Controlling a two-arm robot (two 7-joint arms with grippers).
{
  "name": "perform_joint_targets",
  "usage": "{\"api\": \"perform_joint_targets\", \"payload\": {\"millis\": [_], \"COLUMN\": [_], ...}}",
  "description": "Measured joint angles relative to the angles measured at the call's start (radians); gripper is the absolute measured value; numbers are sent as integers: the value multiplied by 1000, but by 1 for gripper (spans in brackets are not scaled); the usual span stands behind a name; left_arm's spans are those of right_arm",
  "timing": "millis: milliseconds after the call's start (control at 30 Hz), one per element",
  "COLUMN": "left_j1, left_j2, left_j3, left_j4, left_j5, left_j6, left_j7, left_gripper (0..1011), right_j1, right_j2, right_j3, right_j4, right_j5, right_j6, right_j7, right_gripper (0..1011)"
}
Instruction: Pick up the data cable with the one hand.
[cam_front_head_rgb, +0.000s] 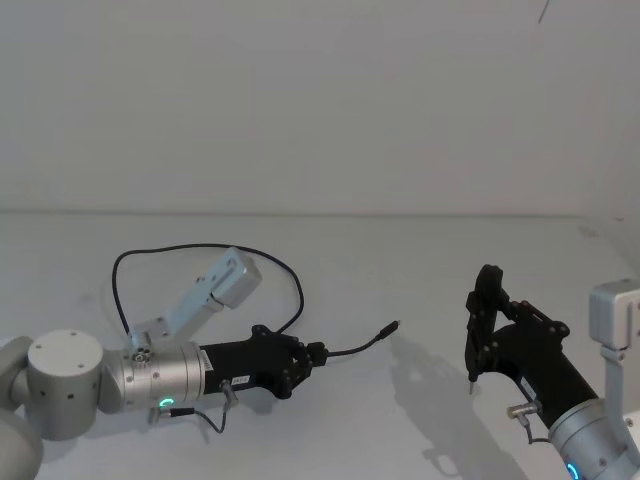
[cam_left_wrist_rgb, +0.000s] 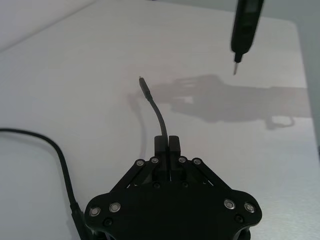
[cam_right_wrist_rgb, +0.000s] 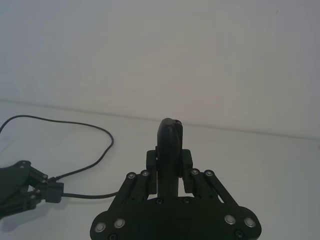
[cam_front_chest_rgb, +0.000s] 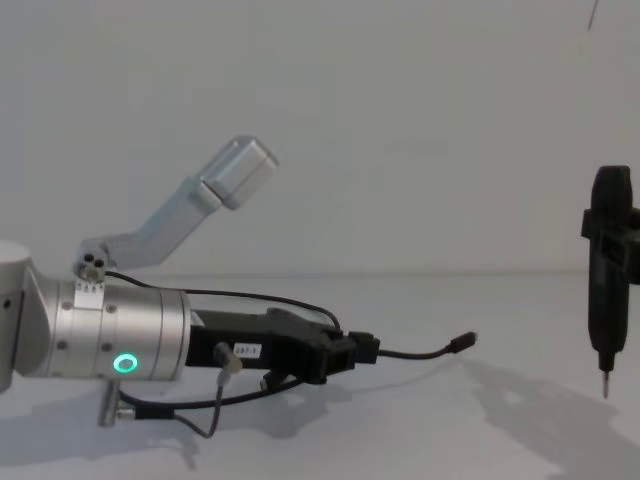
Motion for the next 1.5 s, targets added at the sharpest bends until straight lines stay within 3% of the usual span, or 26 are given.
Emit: {"api": "perform_joint_targets", "payload": {"millis": [433,533,967,1200,1500], "left_j1": [-3,12,38,44,49], "left_j2": [65,105,172,189,202], "left_j3": [10,10,6,5,4], "left_j4": [-109,-179,-292,-320,-340], "left_j5": [-28,-48,-79,-87,-93], "left_j6": [8,34,79,89,97], "left_j7": [-95,-122,-156,-165,-172], "left_gripper": [40,40,40,40,40], "right_j1": [0,0,-3,-3,-3], "right_j2": [0,0,-11,-24,-35], "right_j3": [0,0,14,29,46], "right_j4": [0,0,-28,-64,-106], "right_j5": [0,0,33,73,133], "right_j6": [0,0,9,51,158], "right_j7": [0,0,19,28,31], "right_gripper": [279,279,279,279,279]}}
